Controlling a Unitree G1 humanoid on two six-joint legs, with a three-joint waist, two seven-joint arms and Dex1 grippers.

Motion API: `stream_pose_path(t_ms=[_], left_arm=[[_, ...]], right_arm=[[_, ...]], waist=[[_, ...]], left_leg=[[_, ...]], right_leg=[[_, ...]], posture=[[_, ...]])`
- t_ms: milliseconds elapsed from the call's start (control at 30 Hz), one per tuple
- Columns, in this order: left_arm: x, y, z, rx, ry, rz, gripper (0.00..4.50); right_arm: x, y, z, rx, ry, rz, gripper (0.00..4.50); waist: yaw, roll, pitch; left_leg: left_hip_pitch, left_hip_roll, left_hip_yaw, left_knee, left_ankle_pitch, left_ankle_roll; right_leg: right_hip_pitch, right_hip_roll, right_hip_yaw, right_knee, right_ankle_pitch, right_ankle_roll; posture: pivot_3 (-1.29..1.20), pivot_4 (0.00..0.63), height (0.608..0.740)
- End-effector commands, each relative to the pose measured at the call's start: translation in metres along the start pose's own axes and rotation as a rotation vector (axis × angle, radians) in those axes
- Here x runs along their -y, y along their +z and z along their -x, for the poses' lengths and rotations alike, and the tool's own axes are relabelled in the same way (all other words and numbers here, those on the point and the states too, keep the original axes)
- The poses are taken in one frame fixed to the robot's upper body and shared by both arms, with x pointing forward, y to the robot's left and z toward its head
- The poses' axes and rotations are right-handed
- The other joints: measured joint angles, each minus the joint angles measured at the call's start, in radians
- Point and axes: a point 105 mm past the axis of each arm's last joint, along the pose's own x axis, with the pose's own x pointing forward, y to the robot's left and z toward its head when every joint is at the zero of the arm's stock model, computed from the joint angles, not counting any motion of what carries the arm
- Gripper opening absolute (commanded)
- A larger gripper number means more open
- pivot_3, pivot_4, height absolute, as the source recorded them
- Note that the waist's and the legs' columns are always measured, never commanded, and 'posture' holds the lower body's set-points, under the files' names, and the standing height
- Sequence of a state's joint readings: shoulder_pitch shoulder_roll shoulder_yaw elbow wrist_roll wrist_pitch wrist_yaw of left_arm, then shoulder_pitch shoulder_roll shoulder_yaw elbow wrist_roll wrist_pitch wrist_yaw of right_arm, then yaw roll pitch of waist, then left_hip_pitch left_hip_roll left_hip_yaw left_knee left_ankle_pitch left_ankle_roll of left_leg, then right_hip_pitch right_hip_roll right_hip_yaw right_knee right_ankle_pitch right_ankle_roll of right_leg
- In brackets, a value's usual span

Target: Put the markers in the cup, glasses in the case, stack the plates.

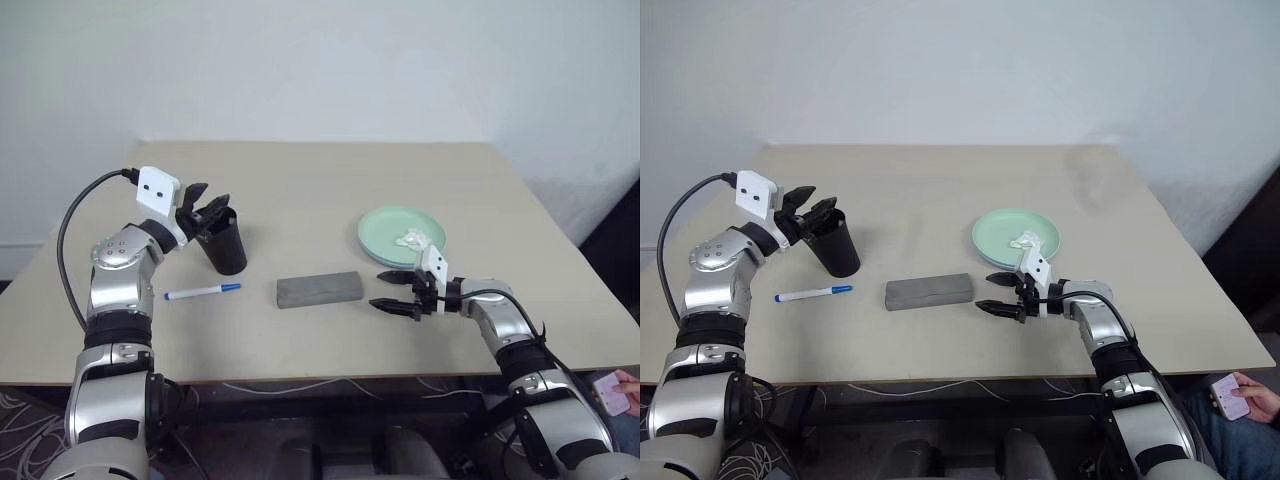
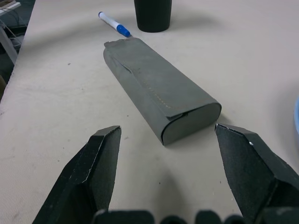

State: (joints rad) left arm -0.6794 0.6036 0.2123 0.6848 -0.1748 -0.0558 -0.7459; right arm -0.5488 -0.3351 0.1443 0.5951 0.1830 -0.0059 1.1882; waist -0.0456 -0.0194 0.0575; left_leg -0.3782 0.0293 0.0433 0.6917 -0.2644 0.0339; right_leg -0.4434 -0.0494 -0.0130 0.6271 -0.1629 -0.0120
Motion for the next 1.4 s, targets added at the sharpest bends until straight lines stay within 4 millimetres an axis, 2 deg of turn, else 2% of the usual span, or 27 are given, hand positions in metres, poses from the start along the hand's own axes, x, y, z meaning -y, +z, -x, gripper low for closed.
stream_pose_path(t_ms=[33,233,367,500,600,700,800,900,1067,1400], left_arm=[[-0.003,0.025,-0.004,0.065,-0.018,-0.039,2.89],[0.008,0.044,0.000,0.079,-0.165,-0.023,2.89],[0.022,0.073,0.012,0.101,-0.357,0.029,2.89],[0.038,0.080,0.030,0.004,-0.538,0.018,2.89],[0.048,0.067,0.049,-0.163,-0.671,-0.030,2.89],[0.042,0.035,0.062,-0.398,-0.707,-0.132,2.89],[0.031,0.004,0.077,-0.623,-0.729,-0.196,3.44],[0.023,-0.007,0.080,-0.703,-0.729,-0.231,4.43],[0.006,-0.024,0.075,-0.852,-0.684,-0.272,4.47],[0.001,-0.042,0.067,-0.981,-0.735,-0.308,4.47]], right_arm=[[0.004,0.015,0.002,0.025,-0.007,0.052,3.50],[0.004,0.016,0.001,0.026,-0.004,0.052,3.50],[0.004,0.016,0.000,0.025,-0.002,0.053,3.50],[0.005,0.016,-0.001,0.025,0.000,0.053,3.50],[0.005,0.017,-0.002,0.025,0.000,0.054,3.50],[0.005,0.017,-0.003,0.026,0.000,0.054,3.50],[0.006,0.017,-0.004,0.027,-0.002,0.054,3.50],[0.007,0.017,-0.004,0.026,-0.004,0.054,3.50],[0.007,0.016,-0.004,0.023,-0.011,0.054,3.50],[0.009,0.015,-0.005,0.021,-0.023,0.055,3.50]], waist=[[0.000,0.000,0.000],[-0.001,0.000,0.000],[-0.002,0.000,0.000],[-0.003,0.000,0.000],[-0.006,0.000,0.001],[-0.006,0.001,0.001],[-0.005,0.001,0.001],[-0.004,0.001,0.001],[0.002,0.000,0.001],[0.000,-0.001,0.001]], left_leg=[[0.000,0.000,0.000,0.000,0.000,0.000],[0.000,0.000,0.000,0.000,0.000,0.000],[-0.001,0.000,0.000,0.000,0.000,0.000],[0.000,0.000,0.000,0.000,0.000,0.000],[0.000,0.000,0.000,-0.001,0.000,0.000],[0.001,0.000,0.000,-0.001,0.000,0.000],[0.001,0.001,0.000,-0.001,0.000,0.000],[0.000,0.001,0.000,-0.001,0.000,0.000],[-0.001,0.000,0.000,-0.001,0.000,0.000],[-0.002,0.000,0.000,-0.001,0.000,0.000]], right_leg=[[0.000,0.000,0.000,0.000,0.000,0.000],[0.000,0.000,0.000,0.000,0.000,0.000],[-0.001,0.000,0.000,-0.001,0.000,0.000],[0.000,0.000,0.000,-0.001,0.000,0.000],[0.000,0.000,0.000,0.000,0.000,0.000],[0.000,0.000,0.000,-0.001,0.000,-0.001],[-0.001,0.000,0.000,0.000,-0.002,-0.003],[-0.001,0.000,0.000,-0.001,-0.002,-0.003],[-0.001,0.000,0.000,-0.001,-0.002,-0.003],[-0.002,0.000,0.000,-0.001,-0.001,-0.001]], posture=[[0.00,0.000,0.721],[0.00,0.000,0.721],[0.00,0.000,0.721],[0.00,0.000,0.721],[0.00,0.000,0.721],[0.00,0.000,0.721],[0.00,0.000,0.721],[0.00,0.000,0.721],[0.00,0.000,0.721],[0.00,0.000,0.721]])
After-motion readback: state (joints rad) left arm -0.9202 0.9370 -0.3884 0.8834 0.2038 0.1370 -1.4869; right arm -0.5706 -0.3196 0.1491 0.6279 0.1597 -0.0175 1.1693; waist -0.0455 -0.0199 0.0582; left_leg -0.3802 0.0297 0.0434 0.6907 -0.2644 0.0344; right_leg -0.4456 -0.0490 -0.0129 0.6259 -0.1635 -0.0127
